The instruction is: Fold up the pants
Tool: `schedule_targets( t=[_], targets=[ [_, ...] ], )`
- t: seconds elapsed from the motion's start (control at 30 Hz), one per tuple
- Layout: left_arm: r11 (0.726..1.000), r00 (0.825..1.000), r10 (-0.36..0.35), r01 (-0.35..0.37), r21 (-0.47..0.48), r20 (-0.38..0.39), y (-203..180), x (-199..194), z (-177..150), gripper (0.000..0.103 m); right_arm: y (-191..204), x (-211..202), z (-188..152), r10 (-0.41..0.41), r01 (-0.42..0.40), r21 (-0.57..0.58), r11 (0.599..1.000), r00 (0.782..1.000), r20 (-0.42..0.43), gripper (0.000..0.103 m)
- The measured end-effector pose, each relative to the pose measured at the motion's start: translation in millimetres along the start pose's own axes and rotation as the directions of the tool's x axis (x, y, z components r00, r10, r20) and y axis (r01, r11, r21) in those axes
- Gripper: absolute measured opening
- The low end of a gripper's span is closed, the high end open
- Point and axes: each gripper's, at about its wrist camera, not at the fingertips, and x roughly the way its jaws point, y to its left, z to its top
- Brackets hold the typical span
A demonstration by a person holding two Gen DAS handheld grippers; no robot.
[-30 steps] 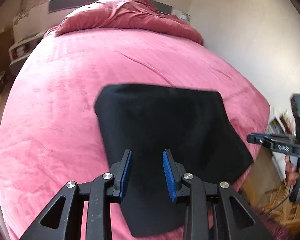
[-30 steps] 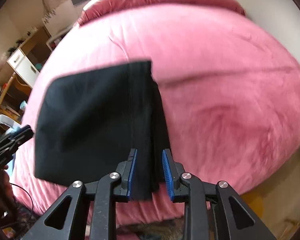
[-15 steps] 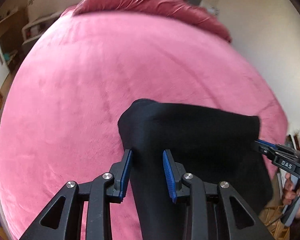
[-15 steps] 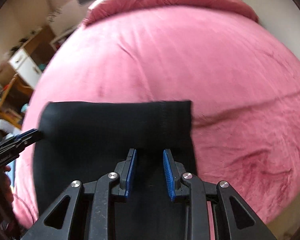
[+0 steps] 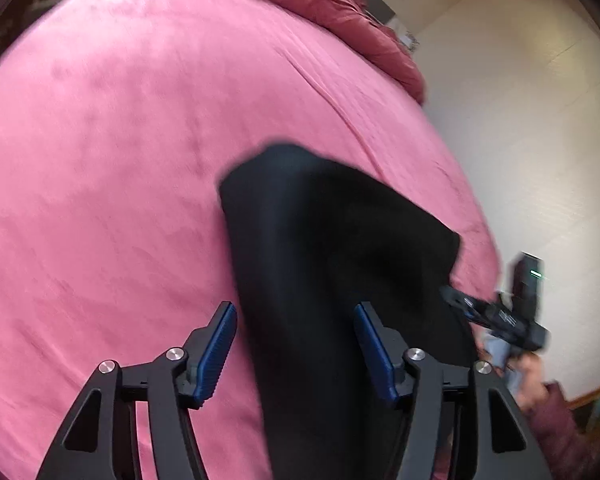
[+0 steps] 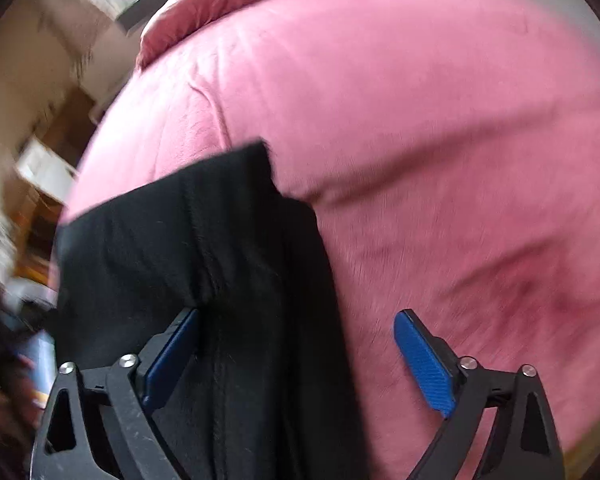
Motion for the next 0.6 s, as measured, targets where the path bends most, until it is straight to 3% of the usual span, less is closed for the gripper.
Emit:
schedule_targets(
  t=[0.07,0.13,0.23,0.3,0.33,0.47,0.6],
  targets=[
    [0.999,0.999,-0.029,0.029,-0.020,-0.014,1.3,7.0,-7.5,0.062,-8.2,3.5,-1.4,0.062,-0.062,0.032,0.998,0.998,0.000,0.088],
    [0.996,0.997,-0.063,0.060,-0.062,-0.035,6.1,17.4,-8.7,0.062,-7.8,6.8,-1.0,0.123,-0.123,0.016,0.992,0.992,-0.001,0.067],
    [0.988,0.992,-0.116,0.109,-0.113,-0.057,11.3,29.6,-7.3,0.065,-3.2,9.4,1.4,0.161,-0.161,-0.018,0.987,0.987,-0.020,0.062],
    [0.984,0.988,-0.147,0.141,-0.109,-0.051,11.8,34.7,-5.0,0.059,-6.7,11.1,3.9,0.202,-0.202,0.006,0.979,0.979,-0.036,0.055],
    [0.982,0.985,-0.167,0.162,-0.099,-0.041,10.5,31.4,-4.2,0.050,-7.5,10.7,5.2,0.215,-0.215,0.018,0.977,0.976,-0.036,0.047],
    [0.973,0.975,-0.224,0.224,-0.062,0.000,3.9,6.3,1.2,0.037,16.9,-5.4,9.1,0.221,-0.221,-0.033,0.975,0.975,-0.021,0.041],
    [0.972,0.968,-0.233,0.234,0.002,0.092,0.9,-36.1,15.2,0.036,51.9,-19.9,23.0,0.268,-0.267,-0.095,0.959,0.963,-0.009,0.039]
  ],
)
